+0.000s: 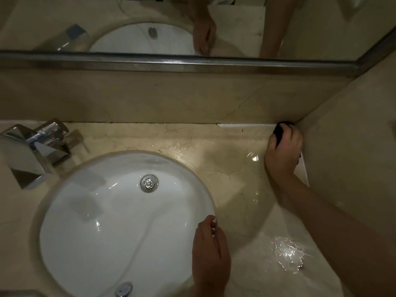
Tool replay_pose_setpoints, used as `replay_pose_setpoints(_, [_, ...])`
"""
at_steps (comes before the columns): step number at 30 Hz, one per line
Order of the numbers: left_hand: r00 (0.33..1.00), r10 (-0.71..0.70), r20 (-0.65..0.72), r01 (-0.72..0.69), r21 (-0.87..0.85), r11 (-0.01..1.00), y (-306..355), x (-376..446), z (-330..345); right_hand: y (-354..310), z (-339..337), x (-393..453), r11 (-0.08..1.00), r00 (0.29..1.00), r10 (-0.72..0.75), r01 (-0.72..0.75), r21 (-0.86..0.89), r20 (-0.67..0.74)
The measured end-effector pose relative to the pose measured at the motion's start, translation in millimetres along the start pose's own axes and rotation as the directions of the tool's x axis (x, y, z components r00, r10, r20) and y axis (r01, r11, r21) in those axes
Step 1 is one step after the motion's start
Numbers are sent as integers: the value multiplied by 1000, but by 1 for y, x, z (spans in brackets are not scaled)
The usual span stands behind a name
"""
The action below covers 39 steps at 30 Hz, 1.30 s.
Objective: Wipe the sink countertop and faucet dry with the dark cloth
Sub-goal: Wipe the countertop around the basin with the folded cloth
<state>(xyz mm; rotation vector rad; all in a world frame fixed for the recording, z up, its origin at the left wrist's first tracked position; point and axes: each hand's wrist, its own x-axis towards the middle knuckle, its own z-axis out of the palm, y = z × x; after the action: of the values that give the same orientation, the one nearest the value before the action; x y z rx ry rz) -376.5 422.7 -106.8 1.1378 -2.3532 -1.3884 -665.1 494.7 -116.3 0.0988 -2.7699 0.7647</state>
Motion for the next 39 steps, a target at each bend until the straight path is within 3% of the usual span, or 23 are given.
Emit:
replay_pose_setpoints(2, [1000, 7, -2, -7, 7, 1000, 1, 1, 1, -19, 3, -9, 998, 997, -48, 45, 33, 66])
replay_pose_setpoints(4, [999, 36, 5, -36, 26, 999, -1, 3, 3, -44, 7, -28, 977, 962, -201, 183, 108, 187])
replay_pose_setpoints(6, [998, 59, 3, -59, 44, 997, -5, 5, 4, -73, 14, -56, 916, 875, -383, 316, 248, 298])
replay_pose_setpoints(9, [996, 87, 1, -87, 65, 994, -9, 5, 7, -102, 20, -93, 805, 711, -573, 396, 441, 408])
replay_pose_setpoints(11, [997, 82, 1, -81, 70, 994, -9, 5, 7, -107, 15, -106, 741, 612, -655, 407, 534, 442])
replay_pose_setpoints(13, [997, 76, 0, -76, 64, 995, -9, 4, 7, -106, 3, -108, 721, 573, -668, 342, 602, 475])
replay_pose_setpoints(15, [997, 74, -9, -73, 63, 995, -8, 5, 6, -106, -11, -99, 749, 661, -603, 274, 604, 447])
replay_pose_setpoints(17, [997, 79, -25, -78, 64, 995, -9, 6, 6, -100, -18, -79, 816, 820, -443, 202, 542, 362])
replay_pose_setpoints(19, [997, 74, -33, -71, 75, 995, -8, 5, 6, -89, -9, -53, 889, 913, -289, 144, 435, 288])
replay_pose_setpoints(21, [994, 106, -34, -102, 88, 991, -8, 4, 6, -84, 10, -39, 928, 928, -250, 150, 340, 275])
replay_pose_setpoints(24, [985, 173, -24, -170, 88, 981, -9, 4, 4, -106, 42, -46, 915, 903, -338, 250, 317, 263])
replay_pose_setpoints(26, [981, 192, -24, -190, 82, 978, -9, 6, 4, -139, 56, -59, 869, 838, -442, 310, 386, 321])
replay_pose_setpoints(29, [986, 163, -42, -161, 47, 986, -9, 4, 4, -183, 70, -82, 740, 639, -648, 403, 538, 414])
replay_pose_setpoints(31, [987, 152, -47, -151, 13, 988, -8, 5, 4, -196, 67, -97, 692, 512, -710, 382, 612, 483])
replay_pose_setpoints(33, [986, 161, -46, -161, 3, 987, -10, 6, 6, -194, 53, -108, 687, 445, -719, 339, 643, 534])
replay_pose_setpoints(34, [986, 159, -47, -159, 2, 987, -10, 7, 5, -189, 45, -112, 692, 469, -709, 320, 647, 527])
replay_pose_setpoints(35, [988, 147, -49, -147, 2, 989, -9, 8, 4, -185, 36, -114, 693, 536, -691, 298, 656, 485])
replay_pose_setpoints(37, [994, 95, -59, -96, -11, 995, -10, 9, 2, -176, 31, -111, 725, 732, -570, 234, 648, 373])
replay_pose_setpoints(39, [998, -37, 47, 43, -123, 992, -14, 9, -9, -172, 39, -106, 806, 882, -374, 155, 571, 288])
